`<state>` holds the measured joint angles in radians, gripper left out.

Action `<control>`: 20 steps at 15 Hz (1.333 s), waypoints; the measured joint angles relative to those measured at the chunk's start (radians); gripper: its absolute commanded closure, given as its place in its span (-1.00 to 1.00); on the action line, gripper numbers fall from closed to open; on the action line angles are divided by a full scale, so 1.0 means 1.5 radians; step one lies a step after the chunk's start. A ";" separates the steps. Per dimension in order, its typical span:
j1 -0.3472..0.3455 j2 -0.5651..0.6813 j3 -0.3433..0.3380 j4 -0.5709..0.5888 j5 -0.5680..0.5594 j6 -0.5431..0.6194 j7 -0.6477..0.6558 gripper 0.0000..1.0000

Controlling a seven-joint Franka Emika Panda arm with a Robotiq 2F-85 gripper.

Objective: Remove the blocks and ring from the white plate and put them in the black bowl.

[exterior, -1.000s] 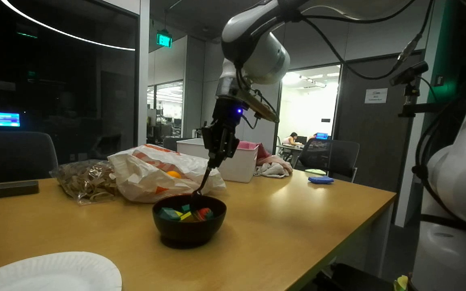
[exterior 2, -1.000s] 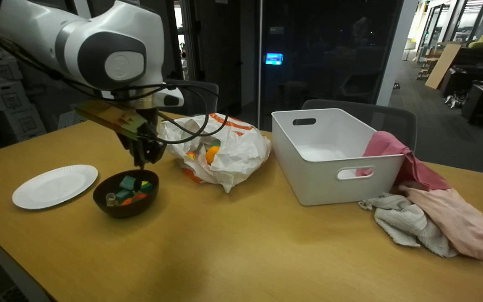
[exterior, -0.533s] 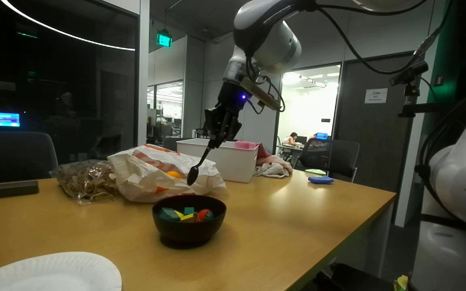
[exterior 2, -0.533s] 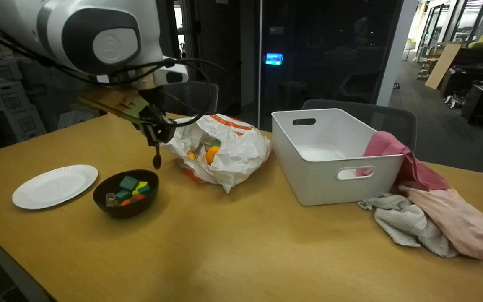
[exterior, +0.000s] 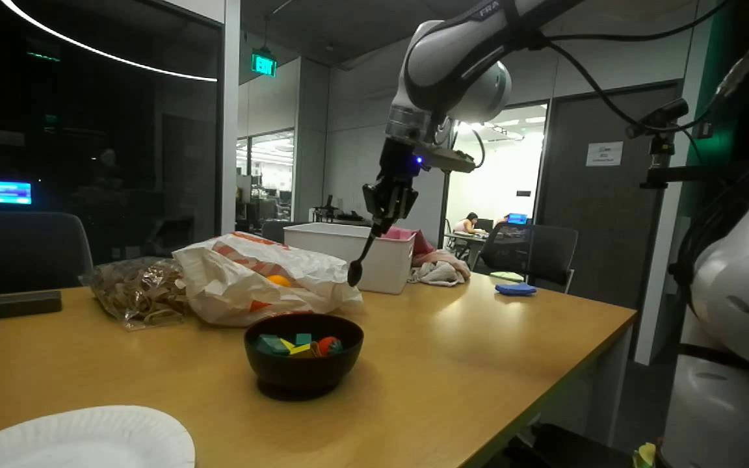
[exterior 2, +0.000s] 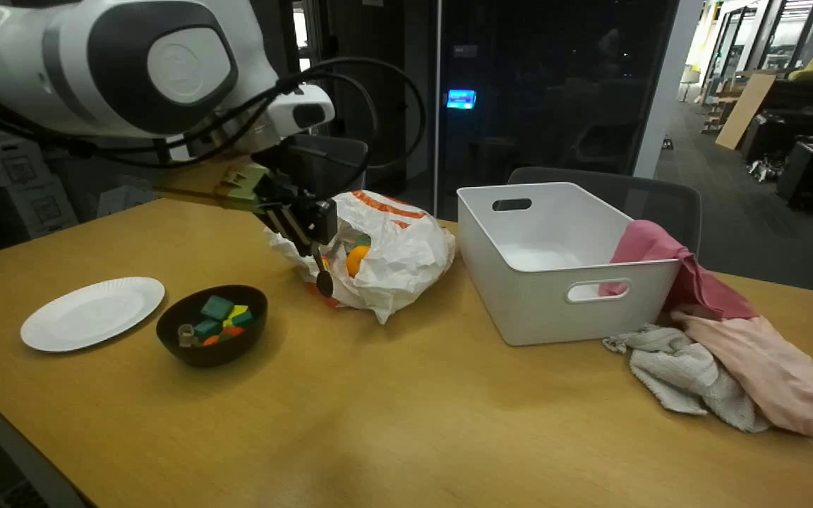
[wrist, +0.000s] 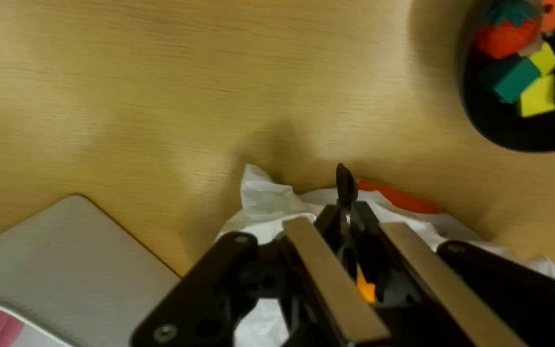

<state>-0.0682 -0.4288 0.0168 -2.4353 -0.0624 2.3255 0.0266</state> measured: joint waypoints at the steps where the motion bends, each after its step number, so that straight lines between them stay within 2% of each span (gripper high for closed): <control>1: -0.002 -0.002 0.002 -0.014 -0.031 0.000 -0.001 0.80; 3: 0.006 -0.004 0.008 -0.042 -0.066 0.000 -0.022 0.81; 8: 0.051 -0.003 0.010 -0.112 -0.090 0.012 -0.131 0.80; 9: 0.058 -0.004 0.008 -0.121 -0.092 0.013 -0.158 0.66; 10: 0.064 -0.006 0.006 -0.128 -0.096 0.013 -0.187 0.25; 12: 0.076 -0.012 -0.001 -0.139 -0.102 0.013 -0.247 0.17; 16: 0.096 -0.015 -0.015 -0.158 -0.104 0.026 -0.333 -0.40; 20: 0.102 -0.019 -0.020 -0.164 -0.105 0.043 -0.369 -0.97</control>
<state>0.0854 -0.4577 -0.0133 -2.6809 -0.2204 2.3896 -0.5276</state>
